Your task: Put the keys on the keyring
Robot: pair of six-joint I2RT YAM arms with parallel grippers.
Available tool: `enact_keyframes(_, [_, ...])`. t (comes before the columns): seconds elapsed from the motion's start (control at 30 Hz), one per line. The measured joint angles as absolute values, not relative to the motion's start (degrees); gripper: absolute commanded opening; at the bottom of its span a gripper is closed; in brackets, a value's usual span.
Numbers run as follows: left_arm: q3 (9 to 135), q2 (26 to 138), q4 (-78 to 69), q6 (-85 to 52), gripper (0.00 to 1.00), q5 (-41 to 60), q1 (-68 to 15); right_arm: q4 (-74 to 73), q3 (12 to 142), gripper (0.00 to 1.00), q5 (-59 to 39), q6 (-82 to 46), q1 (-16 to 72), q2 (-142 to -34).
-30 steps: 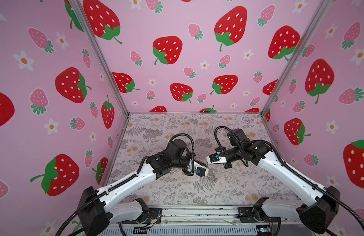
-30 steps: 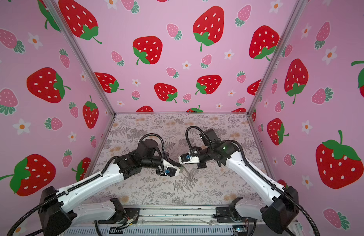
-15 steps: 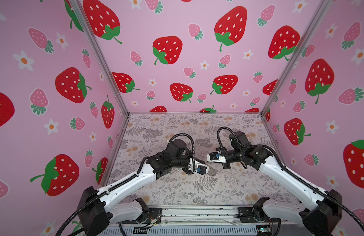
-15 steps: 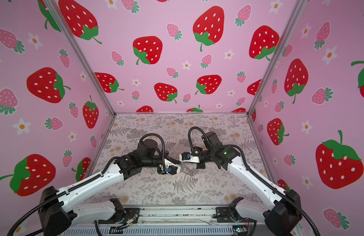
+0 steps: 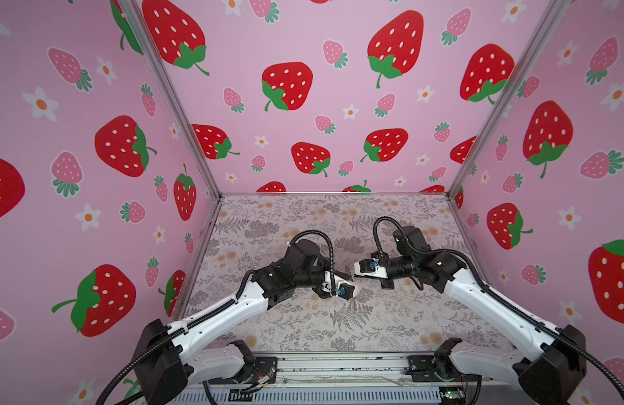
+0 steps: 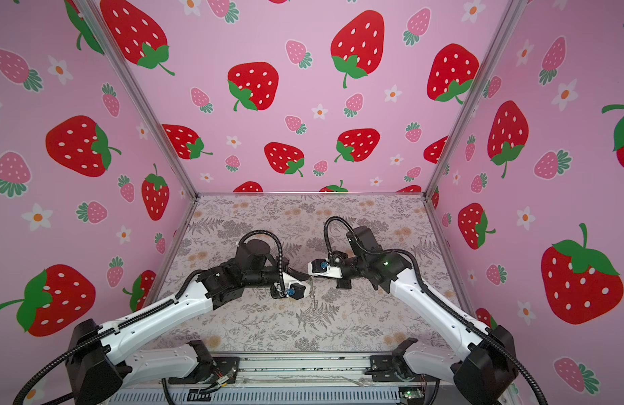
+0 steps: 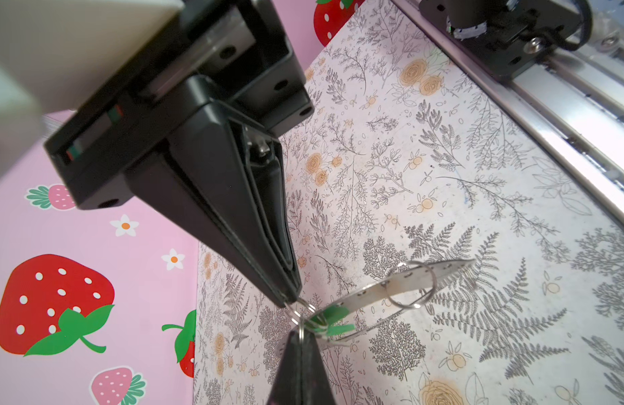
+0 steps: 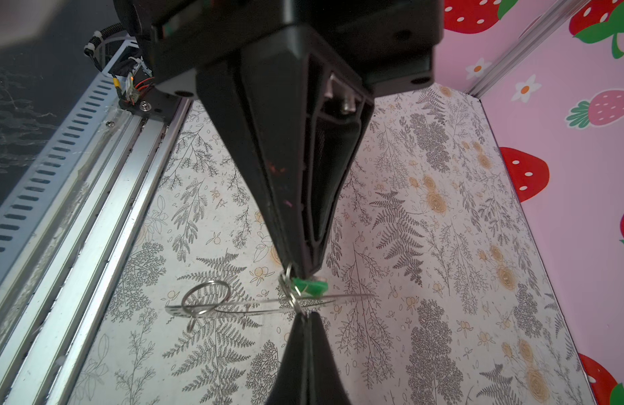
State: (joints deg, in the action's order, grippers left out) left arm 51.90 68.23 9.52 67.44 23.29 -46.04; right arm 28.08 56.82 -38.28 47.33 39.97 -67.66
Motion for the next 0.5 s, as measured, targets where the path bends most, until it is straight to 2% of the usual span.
enact_keyframes(0.5, [49.21, 68.25, 6.07, 65.6, 0.0, 22.98, -45.21, 25.12, 54.13, 0.0, -40.32, 46.02, 38.2, -67.66])
